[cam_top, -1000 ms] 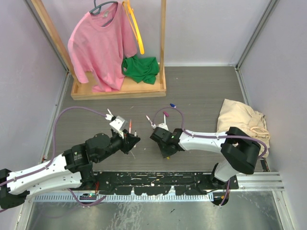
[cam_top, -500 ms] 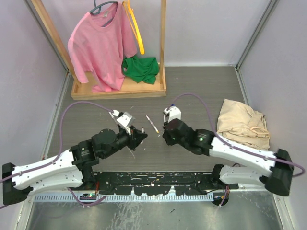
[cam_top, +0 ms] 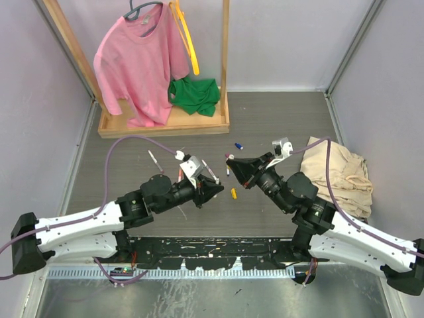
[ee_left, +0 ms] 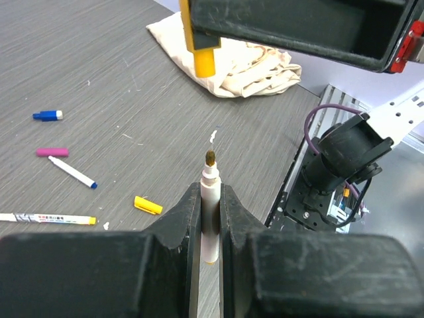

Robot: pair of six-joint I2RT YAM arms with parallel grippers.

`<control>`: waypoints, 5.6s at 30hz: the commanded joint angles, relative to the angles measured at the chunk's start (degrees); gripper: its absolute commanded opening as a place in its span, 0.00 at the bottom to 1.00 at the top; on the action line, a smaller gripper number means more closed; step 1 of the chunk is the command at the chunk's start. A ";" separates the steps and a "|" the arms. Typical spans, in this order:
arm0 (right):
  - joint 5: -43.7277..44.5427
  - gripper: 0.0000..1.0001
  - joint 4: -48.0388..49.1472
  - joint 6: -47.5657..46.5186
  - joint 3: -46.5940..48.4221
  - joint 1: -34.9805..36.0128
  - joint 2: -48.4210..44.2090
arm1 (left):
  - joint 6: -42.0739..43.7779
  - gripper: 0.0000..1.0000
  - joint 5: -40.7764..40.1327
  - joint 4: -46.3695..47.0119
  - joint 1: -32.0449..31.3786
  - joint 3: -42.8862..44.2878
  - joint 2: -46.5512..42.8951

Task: Insert the pens into the pen caps
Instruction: Insert the pen cap onto the pen, then press the pen cap onto the pen.

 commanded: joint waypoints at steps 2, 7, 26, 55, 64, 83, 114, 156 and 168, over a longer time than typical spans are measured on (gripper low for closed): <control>-3.68 0.00 14.14 0.28 -1.69 0.00 0.27 | 2.02 0.00 2.90 5.39 -0.01 1.16 0.64; -7.41 0.00 16.55 0.09 -1.68 0.03 1.92 | 2.17 0.00 2.89 4.86 -0.01 1.53 0.97; -11.26 0.00 13.45 -1.01 -2.80 0.02 0.82 | 1.52 0.00 1.14 6.12 -0.01 -0.10 -0.61; -12.00 0.00 10.31 -1.81 -3.32 0.07 0.34 | 1.44 0.00 0.53 6.49 -0.01 -0.18 -0.55; -12.01 0.00 9.85 -1.81 -4.23 0.04 0.38 | 1.33 0.00 0.16 6.67 -0.02 -0.36 -0.62; -17.36 0.00 15.27 -3.29 -12.77 0.05 1.31 | 0.30 0.00 -5.18 7.06 0.11 -0.76 -0.29; -1.20 0.00 25.10 5.05 -26.20 16.17 15.63 | -5.75 0.00 -5.31 24.31 5.07 -9.56 -0.70; 7.06 0.57 -21.61 -0.83 23.27 6.59 17.87 | -5.37 0.00 1.77 17.92 5.50 -4.48 2.65; 2.92 0.51 -21.24 -1.20 22.51 5.15 19.44 | -5.26 0.00 1.82 17.48 5.52 -4.22 2.77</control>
